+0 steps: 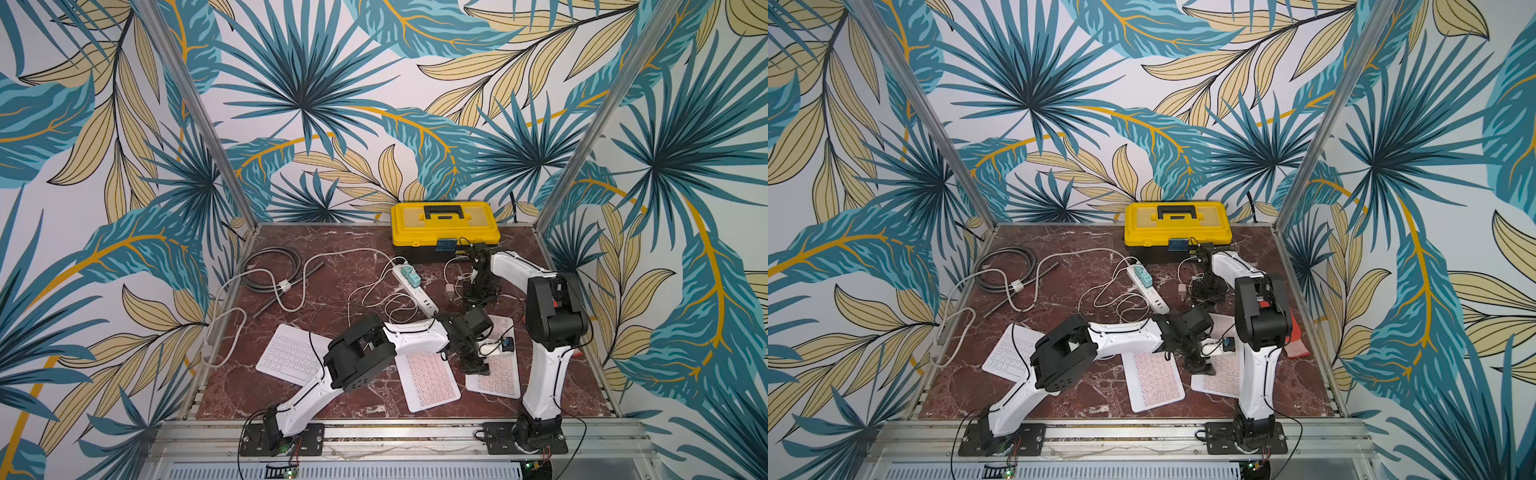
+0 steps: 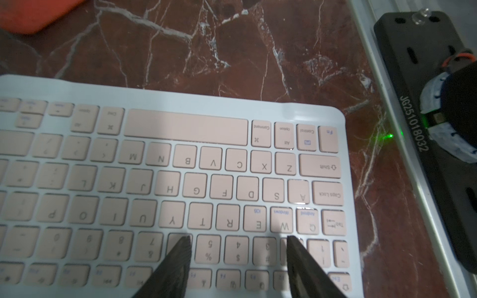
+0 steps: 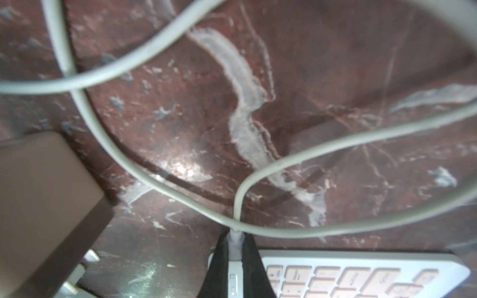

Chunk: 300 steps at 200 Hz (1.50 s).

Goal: Unplug the wireless keyboard
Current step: Remove the power cord from the keyboard.

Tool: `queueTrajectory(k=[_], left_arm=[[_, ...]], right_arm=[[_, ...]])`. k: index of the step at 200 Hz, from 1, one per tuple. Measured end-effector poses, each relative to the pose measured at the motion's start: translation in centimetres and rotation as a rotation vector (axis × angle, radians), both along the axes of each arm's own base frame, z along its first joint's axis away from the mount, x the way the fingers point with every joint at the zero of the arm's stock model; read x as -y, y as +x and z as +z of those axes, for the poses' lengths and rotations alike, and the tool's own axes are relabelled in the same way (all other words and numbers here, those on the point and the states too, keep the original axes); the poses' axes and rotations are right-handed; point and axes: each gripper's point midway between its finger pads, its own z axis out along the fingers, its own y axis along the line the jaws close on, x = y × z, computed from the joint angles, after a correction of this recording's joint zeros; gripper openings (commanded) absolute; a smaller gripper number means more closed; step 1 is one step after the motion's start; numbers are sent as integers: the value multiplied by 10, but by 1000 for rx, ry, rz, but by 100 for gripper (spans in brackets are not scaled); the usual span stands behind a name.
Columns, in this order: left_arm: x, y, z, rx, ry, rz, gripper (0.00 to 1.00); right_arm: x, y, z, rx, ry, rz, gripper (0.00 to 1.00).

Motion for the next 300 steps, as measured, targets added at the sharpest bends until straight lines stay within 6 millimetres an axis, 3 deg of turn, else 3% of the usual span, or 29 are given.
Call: queueTrajectory(k=[68, 134, 193, 222, 268, 300], left_arm=[[0, 2, 0, -53, 4, -12, 57], [2, 2, 1, -74, 7, -14, 57], [9, 1, 1, -92, 10, -27, 57], [9, 1, 1, -95, 16, -26, 56], [9, 1, 1, -97, 20, -26, 56], [9, 1, 1, -97, 20, -26, 56]], right_arm=[[4, 1, 0, -4, -25, 23, 4], [8, 2, -1, -14, 3, -120, 4], [4, 4, -1, 2, 2, 11, 4], [4, 12, 0, 37, -15, -3, 4], [11, 28, 1, 71, -19, -181, 3], [14, 40, 1, 100, -40, -160, 5]])
